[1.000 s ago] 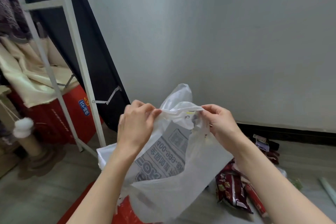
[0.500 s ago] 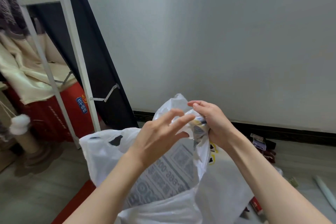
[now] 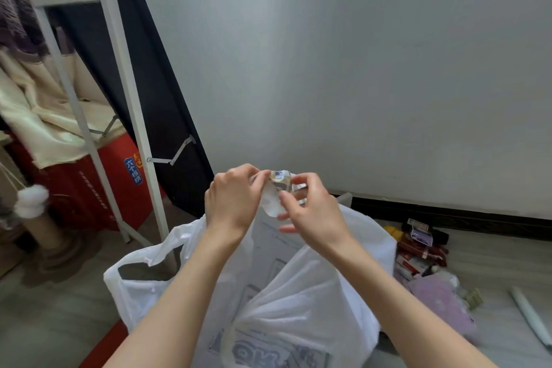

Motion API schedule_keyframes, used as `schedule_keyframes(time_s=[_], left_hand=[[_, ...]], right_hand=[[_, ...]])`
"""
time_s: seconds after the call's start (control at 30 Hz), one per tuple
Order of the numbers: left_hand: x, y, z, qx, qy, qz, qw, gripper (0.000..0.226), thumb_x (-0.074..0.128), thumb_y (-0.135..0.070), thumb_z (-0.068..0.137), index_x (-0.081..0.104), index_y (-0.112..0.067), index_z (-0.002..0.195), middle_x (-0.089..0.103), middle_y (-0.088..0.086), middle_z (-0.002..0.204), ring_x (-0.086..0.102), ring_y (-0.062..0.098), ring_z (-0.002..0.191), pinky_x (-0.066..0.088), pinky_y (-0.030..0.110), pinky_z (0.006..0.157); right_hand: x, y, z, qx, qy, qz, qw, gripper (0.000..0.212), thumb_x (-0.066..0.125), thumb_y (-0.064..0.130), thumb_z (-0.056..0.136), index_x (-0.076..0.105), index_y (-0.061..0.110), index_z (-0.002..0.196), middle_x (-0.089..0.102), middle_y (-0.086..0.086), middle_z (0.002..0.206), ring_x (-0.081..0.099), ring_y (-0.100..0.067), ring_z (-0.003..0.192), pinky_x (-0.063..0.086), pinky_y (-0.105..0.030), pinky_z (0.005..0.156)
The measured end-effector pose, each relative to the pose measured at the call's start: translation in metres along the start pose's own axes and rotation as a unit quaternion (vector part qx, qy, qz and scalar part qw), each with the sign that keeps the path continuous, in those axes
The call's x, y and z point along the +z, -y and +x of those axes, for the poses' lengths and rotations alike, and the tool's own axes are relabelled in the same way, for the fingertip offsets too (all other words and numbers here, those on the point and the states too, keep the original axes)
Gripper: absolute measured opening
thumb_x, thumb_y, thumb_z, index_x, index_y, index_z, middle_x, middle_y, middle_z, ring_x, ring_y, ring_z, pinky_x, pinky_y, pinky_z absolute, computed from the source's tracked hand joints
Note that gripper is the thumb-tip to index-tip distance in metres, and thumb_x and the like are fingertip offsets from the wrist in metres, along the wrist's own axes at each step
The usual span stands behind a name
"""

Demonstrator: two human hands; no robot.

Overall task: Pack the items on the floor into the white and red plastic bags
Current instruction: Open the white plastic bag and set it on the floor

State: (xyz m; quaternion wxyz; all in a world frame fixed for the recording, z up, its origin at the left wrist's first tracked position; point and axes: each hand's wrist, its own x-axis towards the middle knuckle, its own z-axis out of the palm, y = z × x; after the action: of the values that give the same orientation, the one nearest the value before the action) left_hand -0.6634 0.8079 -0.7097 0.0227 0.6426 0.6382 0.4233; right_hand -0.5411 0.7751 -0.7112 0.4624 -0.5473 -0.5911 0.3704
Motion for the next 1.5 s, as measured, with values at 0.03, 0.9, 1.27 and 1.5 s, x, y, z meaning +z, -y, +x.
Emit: schedule_keyframes(time_s=[0.03,0.9,1.27,1.5], left_hand=[[-0.003,0.0,0.0,-0.004,0.014,-0.05,0.999,0.025,0.061,-0.04,0.085,0.072,-0.017,0.087,0.072,0.003,0.084,0.065,0.024,0.086,0.051,0.037,0.073],[-0.004,0.001,-0.012,0.35,0.029,-0.006,0.936,0.02,0.053,-0.033,0.087,0.057,-0.023,0.103,0.06,-0.001,0.088,0.057,0.017,0.056,0.048,0.032,0.04],[-0.011,0.005,-0.003,0.088,-0.047,0.066,0.993,0.021,0.061,-0.026,0.086,0.07,-0.008,0.08,0.063,0.012,0.077,0.06,0.039,0.068,0.049,0.042,0.057],[-0.026,-0.007,-0.01,0.138,0.07,-0.118,0.981,0.013,0.07,-0.022,0.08,0.074,-0.01,0.076,0.066,0.003,0.066,0.055,0.013,0.063,0.041,0.02,0.059]], right_hand=[[-0.002,-0.004,0.004,-0.013,-0.024,-0.066,0.997,0.029,0.056,0.021,0.088,0.045,0.013,0.113,0.06,-0.001,0.095,0.064,-0.024,0.089,0.051,-0.035,0.082],[-0.027,-0.01,0.03,-0.083,-0.002,0.0,0.997,0.022,0.047,0.009,0.093,0.051,0.019,0.074,0.052,0.005,0.069,0.048,-0.001,0.062,0.038,-0.011,0.059],[0.004,-0.007,-0.024,-0.167,-0.034,-0.226,0.959,0.053,0.068,0.032,0.08,0.047,0.013,0.124,0.05,-0.001,0.118,0.054,-0.014,0.103,0.045,-0.028,0.09],[-0.008,-0.035,0.003,-0.062,-0.101,-0.324,0.939,0.079,0.055,0.04,0.087,0.014,0.006,0.146,0.016,-0.009,0.155,0.007,-0.021,0.145,0.003,-0.036,0.118]])
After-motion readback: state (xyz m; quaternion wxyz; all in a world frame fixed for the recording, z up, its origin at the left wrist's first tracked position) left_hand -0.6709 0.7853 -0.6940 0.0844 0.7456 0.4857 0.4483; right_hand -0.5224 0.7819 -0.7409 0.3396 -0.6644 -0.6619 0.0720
